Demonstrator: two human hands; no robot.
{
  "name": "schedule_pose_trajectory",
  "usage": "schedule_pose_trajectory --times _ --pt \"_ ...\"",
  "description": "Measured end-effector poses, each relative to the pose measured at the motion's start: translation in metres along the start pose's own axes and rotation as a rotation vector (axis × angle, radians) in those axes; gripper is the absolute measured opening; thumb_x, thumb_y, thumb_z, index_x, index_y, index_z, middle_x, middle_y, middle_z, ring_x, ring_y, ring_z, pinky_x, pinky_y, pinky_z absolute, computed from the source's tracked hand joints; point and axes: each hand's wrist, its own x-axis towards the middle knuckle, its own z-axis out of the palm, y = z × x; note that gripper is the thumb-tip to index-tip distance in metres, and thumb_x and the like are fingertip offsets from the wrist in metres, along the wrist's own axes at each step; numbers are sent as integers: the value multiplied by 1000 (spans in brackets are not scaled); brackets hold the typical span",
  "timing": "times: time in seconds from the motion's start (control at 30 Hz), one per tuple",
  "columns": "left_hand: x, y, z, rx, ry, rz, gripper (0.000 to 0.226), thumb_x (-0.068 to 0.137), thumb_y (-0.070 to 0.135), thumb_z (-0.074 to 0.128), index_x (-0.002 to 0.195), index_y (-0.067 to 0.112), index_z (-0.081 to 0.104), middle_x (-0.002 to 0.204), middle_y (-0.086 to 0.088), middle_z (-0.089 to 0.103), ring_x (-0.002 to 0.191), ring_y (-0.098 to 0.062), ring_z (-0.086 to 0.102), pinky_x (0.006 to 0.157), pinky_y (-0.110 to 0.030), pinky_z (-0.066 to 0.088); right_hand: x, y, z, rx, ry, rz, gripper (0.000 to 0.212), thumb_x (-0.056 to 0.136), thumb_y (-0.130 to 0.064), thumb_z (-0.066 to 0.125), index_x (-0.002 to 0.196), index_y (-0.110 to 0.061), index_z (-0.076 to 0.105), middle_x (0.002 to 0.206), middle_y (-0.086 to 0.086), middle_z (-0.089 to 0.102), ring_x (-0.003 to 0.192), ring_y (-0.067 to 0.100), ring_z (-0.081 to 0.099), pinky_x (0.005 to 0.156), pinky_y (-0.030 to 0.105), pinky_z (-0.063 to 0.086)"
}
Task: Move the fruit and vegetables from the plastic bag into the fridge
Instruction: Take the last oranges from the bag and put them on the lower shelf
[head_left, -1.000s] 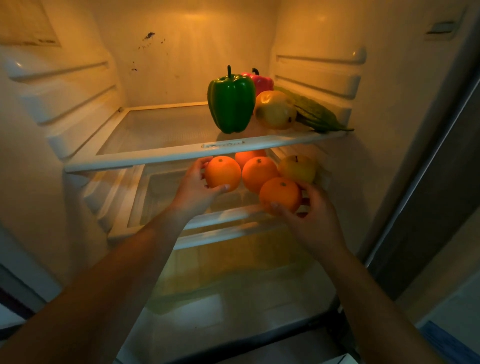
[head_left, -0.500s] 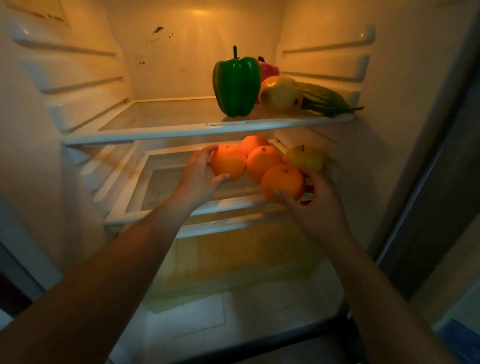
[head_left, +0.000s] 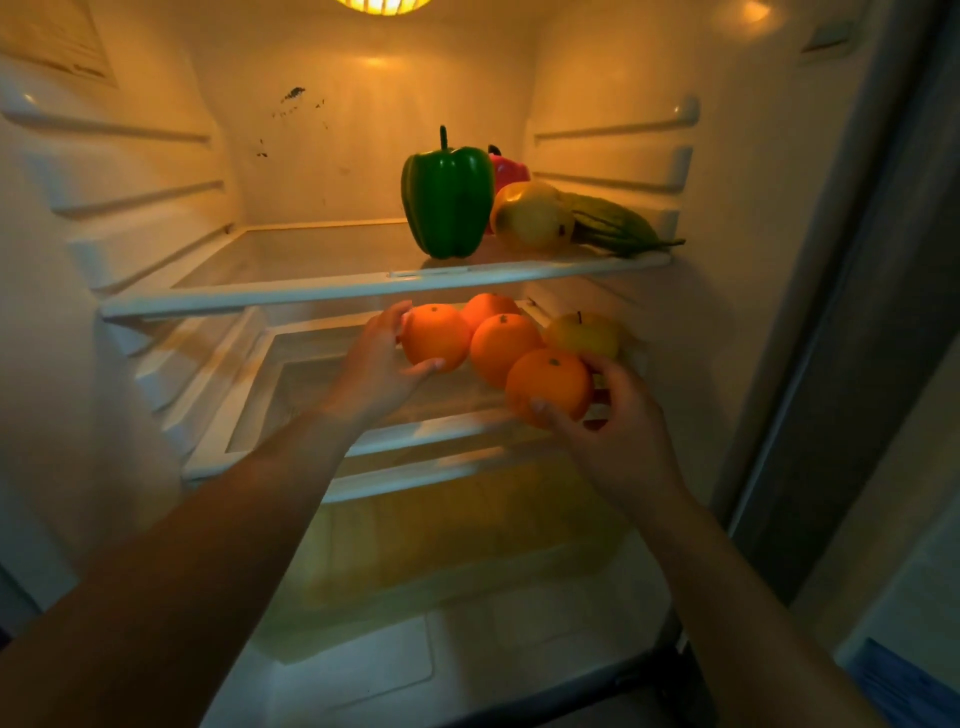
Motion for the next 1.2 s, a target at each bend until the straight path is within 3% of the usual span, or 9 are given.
schedule_pose_trajectory --times 0.17,0.27,0.5,0.67,0.87,0.97,1.07,1.2 --pt "-31 14 -19 -114 -13 22 71 73 32 76 134 22 41 137 2 45 117 -8 44 93 -31 43 0 -11 8 -10 -46 -16 65 71 -49 73 126 -26 48 118 -8 51 107 15 54 86 42 52" --pt "-43 20 -25 -174 -83 6 64 75 32 74 132 22 44 133 6 47 120 -4 44 83 -16 40 3 -20 15 -38 -65 -16 69 67 -53 72 126 -26 48 122 -3 50 109 19 54 86 44 52" --pt "-55 26 -32 -359 -256 -118 57 72 50 69 123 33 49 120 12 57 112 -4 56 92 -28 47 4 -30 37 45 -177 -10 66 72 -29 78 129 -16 48 125 -6 42 114 18 51 86 36 53" --pt "-58 21 -32 -441 -336 -174 59 63 57 67 116 37 54 120 3 60 106 -14 62 90 -43 53 4 -29 56 33 -215 -60 64 70 -35 76 126 -19 50 123 -1 49 110 20 54 81 44 55" --pt "-57 17 -29 -394 -305 -179 48 80 39 68 123 26 53 121 -1 60 106 -16 61 92 -44 51 12 -26 49 -72 -203 -117 63 69 -31 80 123 -13 54 123 5 54 110 21 53 84 45 52" --pt "-52 16 -31 -338 -230 -184 45 82 35 68 123 25 53 117 0 60 103 -14 59 86 -33 52 24 -27 36 -141 -155 -172 58 72 -34 74 121 -10 55 125 9 56 111 17 51 89 38 49" --pt "-46 14 -33 -281 -171 -189 43 86 29 63 125 20 52 116 2 58 100 -11 58 75 -18 45 38 -24 28 -263 -141 -259 53 73 -24 74 120 -6 56 125 14 56 113 26 53 95 34 42" --pt "-45 13 -27 -259 -164 -187 42 87 33 59 126 17 51 120 0 58 102 -13 58 77 -20 45 51 -20 31 -441 -203 -349 54 74 -17 74 123 -5 55 131 17 52 121 34 48 101 32 33"
